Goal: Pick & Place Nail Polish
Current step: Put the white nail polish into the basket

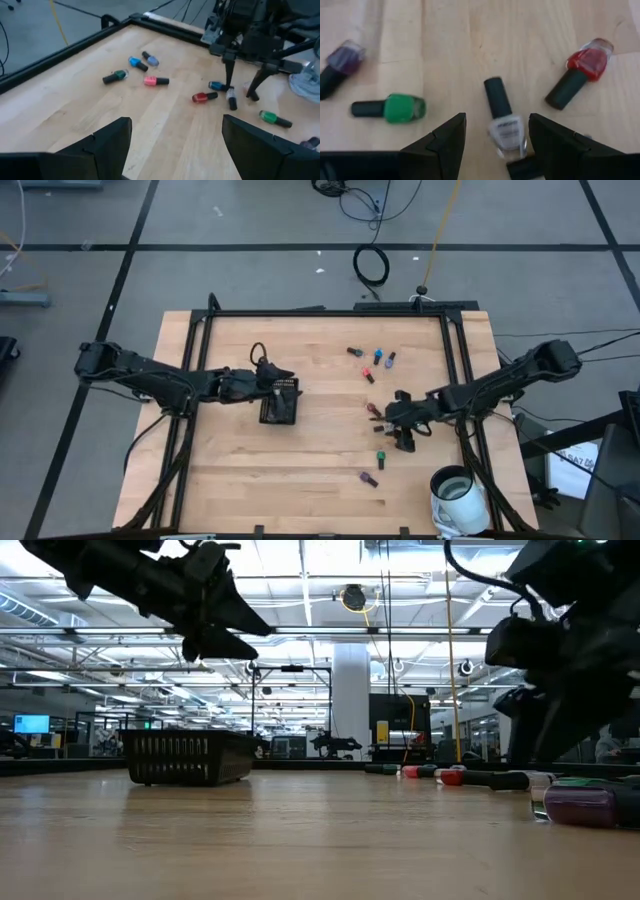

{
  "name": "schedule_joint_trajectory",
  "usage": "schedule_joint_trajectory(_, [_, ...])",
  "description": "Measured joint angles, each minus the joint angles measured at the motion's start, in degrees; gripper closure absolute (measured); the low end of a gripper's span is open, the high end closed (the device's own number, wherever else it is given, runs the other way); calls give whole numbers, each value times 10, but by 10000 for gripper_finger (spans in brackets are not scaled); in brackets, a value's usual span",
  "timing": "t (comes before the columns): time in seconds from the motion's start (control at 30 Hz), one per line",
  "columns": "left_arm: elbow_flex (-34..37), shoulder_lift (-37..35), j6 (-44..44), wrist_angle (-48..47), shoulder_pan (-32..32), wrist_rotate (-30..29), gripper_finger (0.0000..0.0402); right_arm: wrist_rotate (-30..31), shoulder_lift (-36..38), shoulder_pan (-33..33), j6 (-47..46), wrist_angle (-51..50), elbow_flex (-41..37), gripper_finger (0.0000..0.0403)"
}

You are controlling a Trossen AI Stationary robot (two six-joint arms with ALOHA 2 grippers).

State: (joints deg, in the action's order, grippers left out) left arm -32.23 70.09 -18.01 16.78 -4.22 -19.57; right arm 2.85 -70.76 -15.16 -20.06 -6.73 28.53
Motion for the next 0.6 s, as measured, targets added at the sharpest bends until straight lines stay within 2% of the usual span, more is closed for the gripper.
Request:
schedule_joint_trajectory(0.37, [0, 42, -21, 7, 5, 0, 96, 3, -83, 0, 58, 81, 0, 200])
schedule_joint_trajectory(0.6, [0, 53, -21, 11, 5, 0, 96, 27, -112, 0, 64, 91, 2, 203])
